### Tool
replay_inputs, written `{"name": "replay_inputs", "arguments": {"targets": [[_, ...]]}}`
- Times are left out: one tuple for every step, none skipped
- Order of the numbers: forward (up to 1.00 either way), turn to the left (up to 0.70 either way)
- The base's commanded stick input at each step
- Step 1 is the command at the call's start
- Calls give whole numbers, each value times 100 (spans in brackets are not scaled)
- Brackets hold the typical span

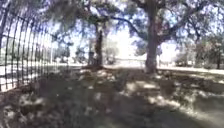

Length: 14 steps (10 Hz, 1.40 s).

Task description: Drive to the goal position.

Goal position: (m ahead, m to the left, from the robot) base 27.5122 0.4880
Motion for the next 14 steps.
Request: {"name": "replay_inputs", "arguments": {"targets": [[70, 0], [70, 0], [70, 0], [70, 0], [70, 0], [70, 0], [70, 0], [70, 0], [70, 0], [70, 0], [70, 0], [70, 0], [70, 0], [70, 0]]}}
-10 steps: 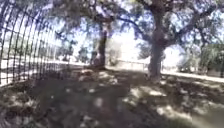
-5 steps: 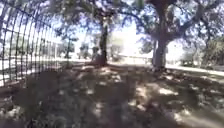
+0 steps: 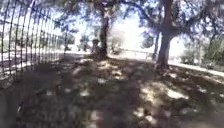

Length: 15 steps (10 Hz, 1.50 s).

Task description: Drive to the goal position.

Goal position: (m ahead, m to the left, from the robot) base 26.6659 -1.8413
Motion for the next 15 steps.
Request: {"name": "replay_inputs", "arguments": {"targets": [[70, 0], [70, 0], [70, 0], [70, 0], [70, 0], [70, 0], [70, -17], [70, -35], [70, -35], [70, -35], [70, -35], [70, -35], [70, -35], [70, -35], [70, -35]]}}
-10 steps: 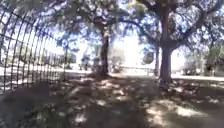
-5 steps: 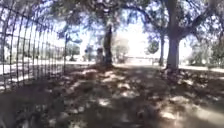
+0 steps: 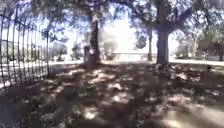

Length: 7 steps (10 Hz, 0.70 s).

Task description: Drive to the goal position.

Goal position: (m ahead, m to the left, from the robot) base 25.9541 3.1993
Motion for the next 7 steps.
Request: {"name": "replay_inputs", "arguments": {"targets": [[70, -35], [70, -32], [70, -5], [70, 0], [70, 0], [70, 0], [70, 0]]}}
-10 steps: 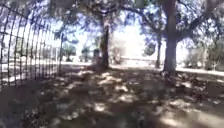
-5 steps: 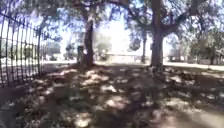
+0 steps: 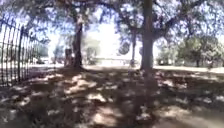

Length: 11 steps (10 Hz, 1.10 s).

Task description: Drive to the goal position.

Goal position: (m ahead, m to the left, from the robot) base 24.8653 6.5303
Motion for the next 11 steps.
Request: {"name": "replay_inputs", "arguments": {"targets": [[70, 0], [70, 0], [70, 0], [70, 0], [70, 0], [70, 0], [70, 0], [70, 0], [70, 0], [70, 0], [70, 0]]}}
